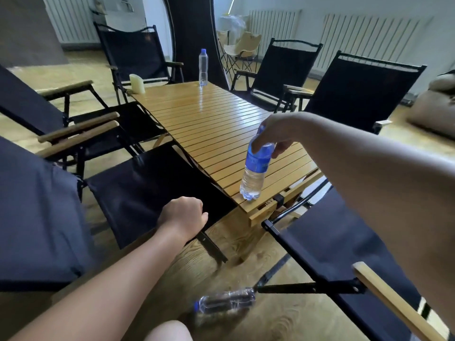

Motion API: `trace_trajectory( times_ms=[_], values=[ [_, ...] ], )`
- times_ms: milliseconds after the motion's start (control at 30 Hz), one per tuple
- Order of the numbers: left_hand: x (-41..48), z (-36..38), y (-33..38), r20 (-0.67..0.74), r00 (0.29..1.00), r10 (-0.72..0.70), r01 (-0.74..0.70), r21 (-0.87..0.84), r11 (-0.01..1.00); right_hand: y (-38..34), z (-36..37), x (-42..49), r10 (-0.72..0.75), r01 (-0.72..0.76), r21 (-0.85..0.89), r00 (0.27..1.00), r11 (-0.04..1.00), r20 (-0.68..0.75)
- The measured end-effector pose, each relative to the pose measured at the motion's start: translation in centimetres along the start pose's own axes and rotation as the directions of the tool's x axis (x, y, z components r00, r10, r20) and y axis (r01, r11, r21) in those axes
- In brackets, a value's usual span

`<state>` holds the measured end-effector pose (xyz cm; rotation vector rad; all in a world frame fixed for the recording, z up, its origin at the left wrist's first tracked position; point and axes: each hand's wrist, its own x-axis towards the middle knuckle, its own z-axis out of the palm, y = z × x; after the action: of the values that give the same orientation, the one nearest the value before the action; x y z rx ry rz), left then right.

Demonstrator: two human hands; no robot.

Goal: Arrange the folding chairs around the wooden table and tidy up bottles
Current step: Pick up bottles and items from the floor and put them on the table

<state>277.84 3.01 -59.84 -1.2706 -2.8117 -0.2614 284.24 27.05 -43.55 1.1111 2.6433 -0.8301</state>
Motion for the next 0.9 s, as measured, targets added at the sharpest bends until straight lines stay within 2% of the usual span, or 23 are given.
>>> trace_trajectory(
  times_ms=[233, 400, 600, 900],
  values=[
    [0.1, 0.5, -0.1, -0.021, 1.000, -0.002, 0.002, -0.029, 1.000, 0.1, 0.6, 1.9, -0.022, 0.023, 0.068, 1.000, 0.997, -0.017],
    [0.3, 0.7, -0.1, -0.027, 1.000, 0.006, -0.006, 0.005, 1.000, 0.4, 1.6, 2.2, -0.030, 0.033, 0.053, 0.998, 0.998, -0.052],
    [0.3, 0.9, -0.3, -0.043, 0.999, 0.024, -0.022, 0.032, 0.999, 1.7, 3.4, 2.5, -0.116, 0.117, -0.003, 0.986, 0.993, -0.123],
    [0.3, 1.0, -0.3, -0.041, 0.999, 0.015, -0.014, 0.028, 1.000, 2.6, 3.7, 1.3, -0.132, 0.141, 0.034, 0.974, 0.989, -0.181]
  ],
)
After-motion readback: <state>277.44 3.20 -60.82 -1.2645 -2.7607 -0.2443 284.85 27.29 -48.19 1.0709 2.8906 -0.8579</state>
